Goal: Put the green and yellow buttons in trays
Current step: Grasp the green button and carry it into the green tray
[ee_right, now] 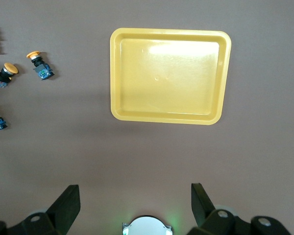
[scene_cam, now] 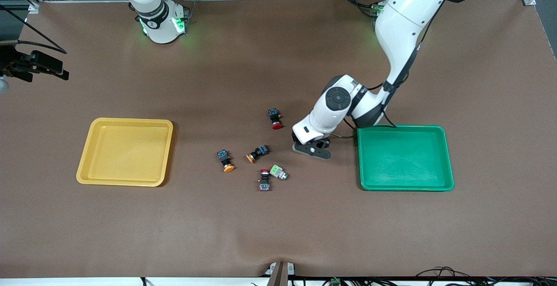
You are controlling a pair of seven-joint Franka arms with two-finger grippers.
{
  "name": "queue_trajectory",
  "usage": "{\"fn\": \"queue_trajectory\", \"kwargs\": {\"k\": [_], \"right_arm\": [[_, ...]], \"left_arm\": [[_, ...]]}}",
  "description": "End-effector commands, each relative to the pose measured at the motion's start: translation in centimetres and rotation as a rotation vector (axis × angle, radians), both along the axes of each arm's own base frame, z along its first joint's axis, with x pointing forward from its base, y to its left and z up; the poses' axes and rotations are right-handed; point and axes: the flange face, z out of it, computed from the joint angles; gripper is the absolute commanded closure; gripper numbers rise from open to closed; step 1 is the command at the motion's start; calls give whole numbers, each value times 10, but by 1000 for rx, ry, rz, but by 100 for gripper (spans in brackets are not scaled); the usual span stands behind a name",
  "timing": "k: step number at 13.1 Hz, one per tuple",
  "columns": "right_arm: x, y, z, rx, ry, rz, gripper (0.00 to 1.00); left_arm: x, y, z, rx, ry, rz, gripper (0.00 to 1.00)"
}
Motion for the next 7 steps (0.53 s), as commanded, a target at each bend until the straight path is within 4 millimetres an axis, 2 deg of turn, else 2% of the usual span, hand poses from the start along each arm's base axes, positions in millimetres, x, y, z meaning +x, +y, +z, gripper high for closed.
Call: {"fn": "queue_trajectory", "kwargs": {"k": [1, 2, 3, 6, 7], "right_arm": [[-1, 2, 4, 6, 2, -2, 0], [-1, 2, 4, 6, 2, -2, 0], [-1, 3, 4, 6, 2, 0, 0], [-1, 4, 4, 6, 3, 1, 0], [-1, 4, 4, 6, 3, 1, 0]], "left_arm": [[20, 37, 31, 51, 3, 67, 100], [26, 54, 34, 72, 24, 89, 100], [38, 79, 40, 91, 39, 126, 100], [51, 116, 72, 131, 64, 181, 100], [56, 131, 73, 140, 73, 197, 100]]}}
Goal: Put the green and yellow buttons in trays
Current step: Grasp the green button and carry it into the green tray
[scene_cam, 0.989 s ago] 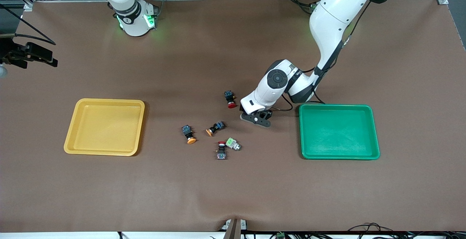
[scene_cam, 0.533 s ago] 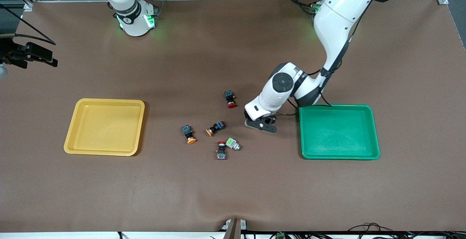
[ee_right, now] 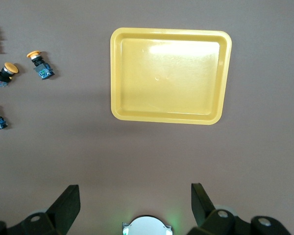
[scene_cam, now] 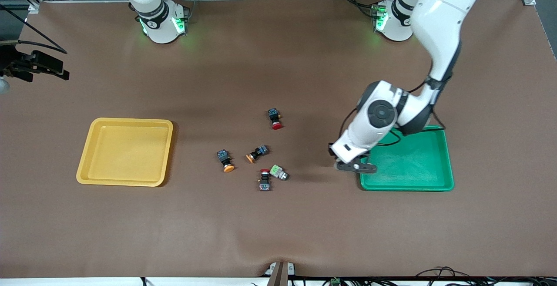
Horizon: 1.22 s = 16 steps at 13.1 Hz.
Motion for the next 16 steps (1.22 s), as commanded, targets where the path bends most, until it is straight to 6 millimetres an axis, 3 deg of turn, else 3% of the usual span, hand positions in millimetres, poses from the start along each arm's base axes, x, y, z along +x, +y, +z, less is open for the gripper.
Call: {"fn": "queue_trajectory", "kwargs": {"k": [1, 4, 7, 9, 11, 12, 15, 16], "right_arm": [[0, 3, 4, 5, 1, -1, 0], [0, 5, 3, 7, 2, 11, 0], [21, 22, -29, 174, 41, 12, 0], [35, 33, -39, 208, 16, 19, 0], [50, 85, -56, 194, -9, 99, 0], [59, 99, -66, 191, -31, 113, 0], [90, 125, -129, 200, -9, 127, 0], [96, 143, -147, 194, -8, 149, 0]], "left_arm": [[-2, 33, 12, 49, 22, 41, 100], [7, 91, -2, 87, 40, 88, 100], [13, 121, -18, 106, 54, 89, 99], [15, 128, -31, 102, 64, 84, 97], [15, 127, -51, 85, 62, 84, 90], [15, 128, -56, 81, 63, 86, 86], [16, 134, -58, 82, 67, 94, 79], [16, 135, -58, 82, 67, 90, 78]]}}
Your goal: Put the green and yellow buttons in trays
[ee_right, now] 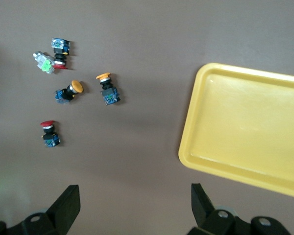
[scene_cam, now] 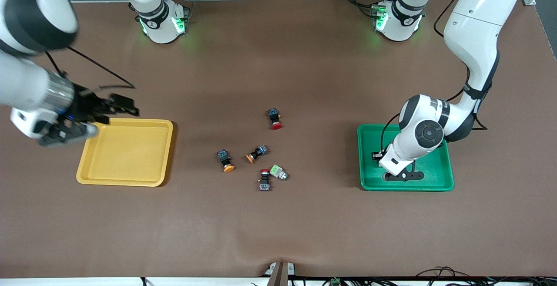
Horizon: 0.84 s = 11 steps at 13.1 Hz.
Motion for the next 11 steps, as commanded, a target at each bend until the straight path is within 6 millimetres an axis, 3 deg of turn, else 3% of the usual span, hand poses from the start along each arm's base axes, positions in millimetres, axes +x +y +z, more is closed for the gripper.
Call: {"fn": "queue_trajectory", "kwargs": {"k": [1, 2, 4, 6, 7, 8, 9, 11], "right_arm": [[20, 29, -49, 5, 16, 30, 0], [25, 40, -75, 1, 44, 42, 0], [27, 50, -83, 2, 49, 52, 0], [35, 51, -110, 1, 64, 46, 0], [39, 53, -129, -1, 75, 42, 0], [41, 58, -149, -5, 90, 47, 0], [43, 66, -184, -13, 113, 50, 0], [43, 70, -193, -15, 121, 55, 0]], "left_arm": [[2, 4, 5, 8, -19, -25, 78], [4, 6, 4, 7, -19, -23, 73], [4, 7, 3, 11, -20, -27, 64], [4, 6, 3, 10, -20, -29, 55], [4, 7, 4, 11, -20, -27, 37], [5, 6, 5, 9, -23, -27, 0], [6, 6, 7, 9, -26, -29, 0], [7, 6, 11, 9, -34, -27, 0]]}}
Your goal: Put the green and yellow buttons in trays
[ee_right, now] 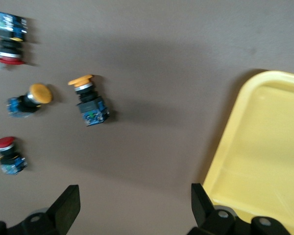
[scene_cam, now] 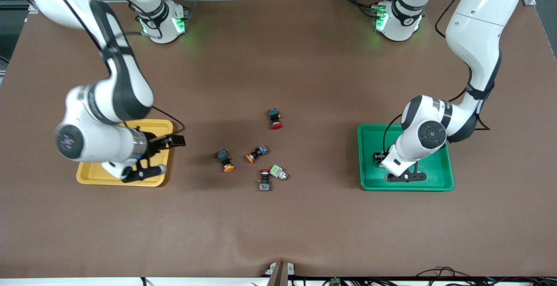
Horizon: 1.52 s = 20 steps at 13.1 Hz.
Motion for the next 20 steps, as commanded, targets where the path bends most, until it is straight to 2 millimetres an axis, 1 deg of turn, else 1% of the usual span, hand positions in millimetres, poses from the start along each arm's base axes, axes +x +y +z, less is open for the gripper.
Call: {"fn": "queue_trajectory", "kwargs": {"k": [1, 2, 3, 4, 5, 7, 8, 9, 10, 11, 13, 14, 16, 17, 18, 19, 20], "right_arm": [[3, 21, -16, 12, 10, 23, 0], [1, 44, -28, 7, -7, 45, 0], [1, 63, -38, 4, -40, 62, 0], [1, 82, -41, 10, -91, 74, 0], [1, 93, -48, 9, -125, 81, 0], [5, 104, -70, 9, -182, 84, 0], [4, 112, -80, 8, -201, 92, 0], [2, 118, -89, 5, -205, 100, 0], [-2, 120, -97, 0, -199, 105, 0], [-5, 127, -101, -3, -213, 116, 0], [-11, 133, -118, -13, -219, 131, 0], [-16, 138, -127, -16, -228, 138, 0], [-22, 136, -138, -19, -250, 132, 0], [-22, 136, -138, -19, -250, 132, 20], [-24, 135, -142, -24, -244, 135, 58], [-27, 135, -146, -27, -236, 137, 81], [-29, 134, -148, -29, -230, 137, 95]], "left_arm": [[4, 0, 12, 9, -30, -19, 0], [6, -1, 16, 7, -37, -19, 0], [8, -2, 19, 6, -45, -18, 0], [10, -3, 30, 6, -59, -21, 0], [15, -6, 40, 4, -73, -21, 0], [19, -14, 57, -2, -103, -28, 0], [19, -18, 60, -6, -108, -34, 0], [20, -18, 63, -7, -112, -34, 0], [21, -18, 64, -7, -115, -34, 0], [22, -19, 68, -9, -121, -39, 0], [23, -22, 77, -10, -137, -52, 0], [22, -29, 80, -18, -140, -62, 0], [23, -41, 86, -28, -152, -85, 0], [23, -50, 88, -40, -154, -102, 0], [23, -60, 92, -52, -162, -114, 0], [23, -71, 97, -62, -172, -128, 0], [23, -82, 101, -68, -181, -137, 0]]}}
